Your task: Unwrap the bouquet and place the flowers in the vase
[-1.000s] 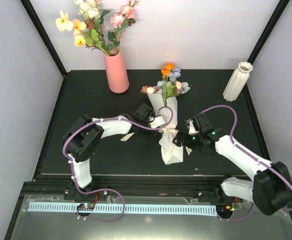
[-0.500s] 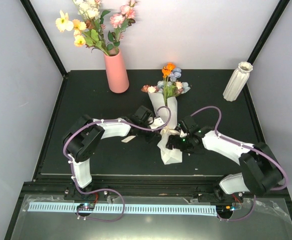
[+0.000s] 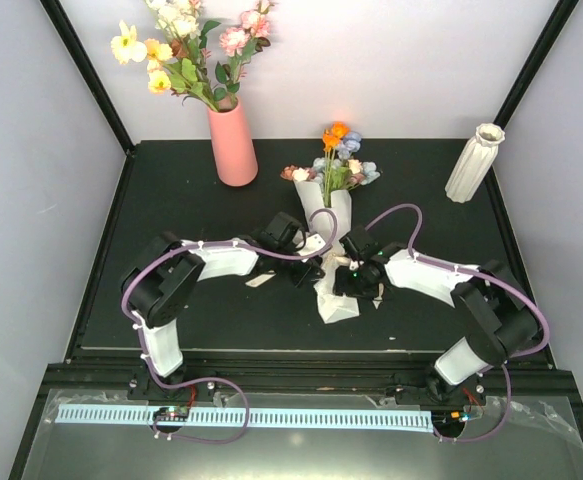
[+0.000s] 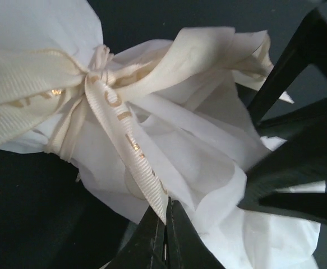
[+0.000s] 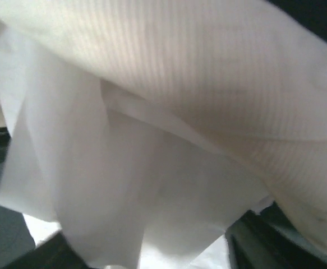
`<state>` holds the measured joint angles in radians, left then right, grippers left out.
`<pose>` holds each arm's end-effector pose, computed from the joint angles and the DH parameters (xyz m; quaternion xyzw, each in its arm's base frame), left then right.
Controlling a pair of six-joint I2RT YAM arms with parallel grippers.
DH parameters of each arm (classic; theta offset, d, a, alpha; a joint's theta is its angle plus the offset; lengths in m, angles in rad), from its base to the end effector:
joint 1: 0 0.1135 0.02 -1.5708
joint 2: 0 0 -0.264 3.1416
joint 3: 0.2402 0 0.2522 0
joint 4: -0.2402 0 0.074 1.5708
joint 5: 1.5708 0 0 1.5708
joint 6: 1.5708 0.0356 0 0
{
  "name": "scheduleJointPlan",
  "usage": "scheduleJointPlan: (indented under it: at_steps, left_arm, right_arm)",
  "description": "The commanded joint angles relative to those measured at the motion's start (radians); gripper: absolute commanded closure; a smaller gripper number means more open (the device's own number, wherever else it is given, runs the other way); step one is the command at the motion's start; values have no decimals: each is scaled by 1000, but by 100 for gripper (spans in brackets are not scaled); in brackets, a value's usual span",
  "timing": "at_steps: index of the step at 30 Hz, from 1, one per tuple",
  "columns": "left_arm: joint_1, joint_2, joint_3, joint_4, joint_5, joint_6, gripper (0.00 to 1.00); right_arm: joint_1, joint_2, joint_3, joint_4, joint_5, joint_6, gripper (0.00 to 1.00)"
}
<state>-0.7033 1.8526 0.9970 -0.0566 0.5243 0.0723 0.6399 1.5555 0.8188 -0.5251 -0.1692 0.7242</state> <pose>0.2657 -0.2487 0.1386 0.4232 0.8144 -0.3300 0.2208 0.2137 0.1666 0.1534 0.0285 0.9842 0.1615 0.0664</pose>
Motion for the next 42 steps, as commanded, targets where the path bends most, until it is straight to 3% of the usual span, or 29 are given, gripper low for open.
scheduleJointPlan:
  at_steps: [1,7,15,29,42]
  left_arm:
    - [-5,-70,0,-5,43,-57,98]
    - [-4,-151,-18,-86,-30,-57,98]
    - [6,-234,7,-255,-218,-50,98]
    - [75,-329,81,-464,-366,-50,98]
    - [147,-449,82,-554,-490,-114,99]
  right_arm:
    - [7,27,1,21,35,-35,54]
    - [6,-7,-46,81,30,-55,83]
    - [7,-61,-111,146,27,-69,98]
    - [7,-136,-191,229,20,-79,98]
    - [7,-172,-231,272,16,-87,99]
